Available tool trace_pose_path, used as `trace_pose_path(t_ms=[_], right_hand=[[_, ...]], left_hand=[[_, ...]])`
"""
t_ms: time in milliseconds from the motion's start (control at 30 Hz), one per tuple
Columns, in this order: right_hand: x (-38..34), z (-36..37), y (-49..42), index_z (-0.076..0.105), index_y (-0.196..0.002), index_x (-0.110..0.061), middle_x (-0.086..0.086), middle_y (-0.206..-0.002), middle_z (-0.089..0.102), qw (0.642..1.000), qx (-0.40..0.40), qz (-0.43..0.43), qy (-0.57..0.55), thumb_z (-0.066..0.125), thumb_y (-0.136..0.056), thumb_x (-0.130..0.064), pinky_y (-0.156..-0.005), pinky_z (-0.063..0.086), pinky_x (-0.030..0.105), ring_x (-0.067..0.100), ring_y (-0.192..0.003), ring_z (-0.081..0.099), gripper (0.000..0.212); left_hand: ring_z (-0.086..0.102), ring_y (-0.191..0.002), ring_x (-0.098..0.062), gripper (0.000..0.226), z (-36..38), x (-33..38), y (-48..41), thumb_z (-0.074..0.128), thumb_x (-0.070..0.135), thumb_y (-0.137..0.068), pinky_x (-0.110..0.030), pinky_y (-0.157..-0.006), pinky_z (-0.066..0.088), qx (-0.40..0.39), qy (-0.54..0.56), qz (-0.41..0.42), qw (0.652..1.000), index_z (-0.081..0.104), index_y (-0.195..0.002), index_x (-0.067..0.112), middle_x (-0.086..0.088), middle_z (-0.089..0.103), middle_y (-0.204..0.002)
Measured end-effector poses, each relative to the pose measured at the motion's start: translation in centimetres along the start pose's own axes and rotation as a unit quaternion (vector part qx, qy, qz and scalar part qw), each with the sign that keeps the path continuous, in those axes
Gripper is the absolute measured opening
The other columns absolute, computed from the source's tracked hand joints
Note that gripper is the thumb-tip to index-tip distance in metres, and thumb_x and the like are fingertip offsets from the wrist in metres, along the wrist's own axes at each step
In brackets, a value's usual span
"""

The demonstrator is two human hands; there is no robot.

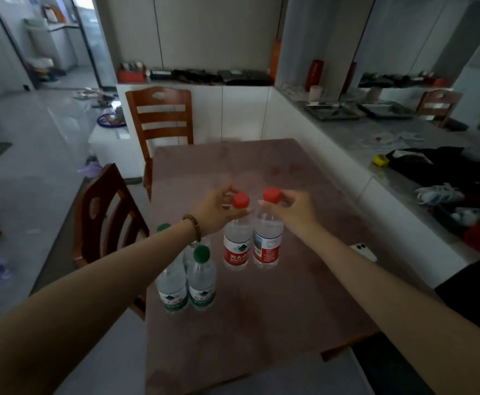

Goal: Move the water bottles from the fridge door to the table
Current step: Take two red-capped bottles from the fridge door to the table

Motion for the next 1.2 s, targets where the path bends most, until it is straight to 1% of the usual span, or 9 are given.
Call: trace_pose_path(t_ms=[100,167,233,300,367,500,600,933,1200], right_hand=[[2.9,1.6,-1.9,0.073,-0.088,-0.024,-0.009,-0.085,0.072,0.999,-0.041,0.01,0.001,0.084,-0.061,-0.036,-0.08,0.052,0.028,0.007,-0.083,0.068,0.031],[4.3,2.7,-2.7,0.071,-0.083,-0.03,-0.017,-0.083,0.07,0.998,-0.066,0.013,0.003,0.084,-0.059,-0.042,-0.078,0.052,0.026,0.002,-0.081,0.066,0.029],[5.4,3.7,-3.2,0.071,-0.087,-0.03,-0.017,-0.086,0.07,0.996,-0.089,0.017,0.006,0.081,-0.054,-0.051,-0.081,0.052,0.026,0.003,-0.085,0.066,0.04],[6.3,4.6,-3.5,0.072,-0.093,-0.026,-0.02,-0.086,0.069,0.994,-0.105,0.018,0.008,0.08,-0.053,-0.055,-0.078,0.05,0.016,-0.004,-0.085,0.065,0.05],[6.8,5.3,-3.7,0.073,-0.091,-0.027,-0.023,-0.082,0.068,0.993,-0.116,0.014,0.012,0.08,-0.054,-0.054,-0.07,0.045,0.008,-0.011,-0.08,0.062,0.047],[7.6,6.3,-3.9,0.072,-0.102,-0.018,-0.006,-0.096,0.072,0.99,-0.139,0.008,0.021,0.081,-0.062,-0.044,-0.085,0.049,0.027,0.009,-0.093,0.065,0.048],[7.9,6.5,-3.9,0.072,-0.101,-0.019,-0.004,-0.095,0.072,0.989,-0.144,0.002,0.024,0.081,-0.064,-0.044,-0.086,0.049,0.03,0.012,-0.093,0.065,0.046],[8.6,6.0,-3.3,0.073,-0.098,-0.02,-0.012,-0.088,0.07,0.99,-0.137,0.004,0.025,0.081,-0.063,-0.043,-0.081,0.048,0.024,0.007,-0.089,0.065,0.043],[8.9,6.2,-2.6,0.072,-0.103,-0.016,-0.01,-0.091,0.069,0.992,-0.118,0.006,0.032,0.081,-0.063,-0.042,-0.072,0.041,0.012,0.004,-0.087,0.062,0.048]], left_hand=[[0.063,-0.099,-0.016,0.037,0.1,-1.6,-1.1,0.074,0.015,-0.075,-0.019,-0.075,0.052,0.006,0.003,-0.028,1.0,0.053,-0.106,0.009,-0.007,0.065,-0.112],[0.064,-0.098,-0.017,0.037,0.2,-2.5,-1.5,0.074,0.012,-0.075,-0.027,-0.083,0.054,-0.004,-0.013,-0.045,0.999,0.052,-0.105,0.007,-0.008,0.067,-0.11],[0.065,-0.099,-0.019,0.036,0.1,-3.5,-1.7,0.074,0.01,-0.075,-0.034,-0.088,0.053,-0.012,-0.032,-0.06,0.998,0.051,-0.102,0.005,-0.01,0.067,-0.11],[0.065,-0.099,-0.021,0.034,-0.2,-4.5,-1.7,0.074,0.008,-0.074,-0.034,-0.088,0.054,-0.005,-0.034,-0.076,0.997,0.051,-0.099,0.006,-0.012,0.068,-0.11],[0.065,-0.1,-0.022,0.032,-0.6,-5.2,-1.7,0.075,0.005,-0.073,-0.036,-0.088,0.054,0.003,-0.032,-0.083,0.996,0.05,-0.094,0.007,-0.013,0.068,-0.108],[0.065,-0.099,-0.023,0.032,-0.5,-5.9,-1.7,0.076,0.002,-0.071,-0.041,-0.09,0.053,-0.016,-0.046,-0.091,0.995,0.05,-0.085,0.012,-0.013,0.068,-0.107],[0.067,-0.096,-0.021,0.032,-0.5,-6.2,-1.8,0.077,0.004,-0.07,-0.04,-0.089,0.054,-0.028,-0.065,-0.096,0.993,0.051,-0.086,0.013,-0.01,0.07,-0.105],[0.066,-0.097,-0.017,0.032,1.1,-6.2,-1.6,0.077,0.012,-0.072,-0.041,-0.092,0.052,-0.103,-0.17,-0.097,0.975,0.05,-0.088,0.021,-0.002,0.07,-0.107],[0.065,-0.098,-0.017,0.031,0.8,-6.2,-1.5,0.075,0.011,-0.074,-0.04,-0.091,0.053,-0.105,-0.184,-0.094,0.973,0.051,-0.092,0.019,-0.003,0.069,-0.109]])
Point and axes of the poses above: each hand's wrist, its own y-axis away from the middle knuckle, its own z-axis out of the palm, x = y × z, the point moved 8 cm from there along -y, towards the middle knuckle
